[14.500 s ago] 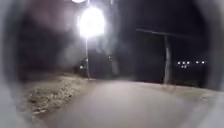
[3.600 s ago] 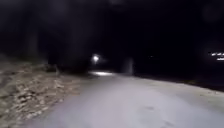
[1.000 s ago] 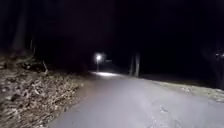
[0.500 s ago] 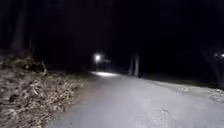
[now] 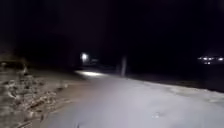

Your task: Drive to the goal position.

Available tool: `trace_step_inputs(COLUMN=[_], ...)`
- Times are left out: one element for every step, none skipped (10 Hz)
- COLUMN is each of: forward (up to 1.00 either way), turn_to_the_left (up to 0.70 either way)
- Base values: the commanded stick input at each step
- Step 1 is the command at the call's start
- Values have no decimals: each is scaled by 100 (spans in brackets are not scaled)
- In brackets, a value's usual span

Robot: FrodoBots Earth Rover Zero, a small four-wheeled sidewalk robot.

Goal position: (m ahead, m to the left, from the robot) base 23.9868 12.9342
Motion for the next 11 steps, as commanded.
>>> trace_step_inputs(forward=[70, 70, 70, 70, 70, 70, 70, 70, 70, 70, 70], turn_to_the_left=[0, 0, 0, 0, 0, 0, 0, 0, 0, 0, 0])
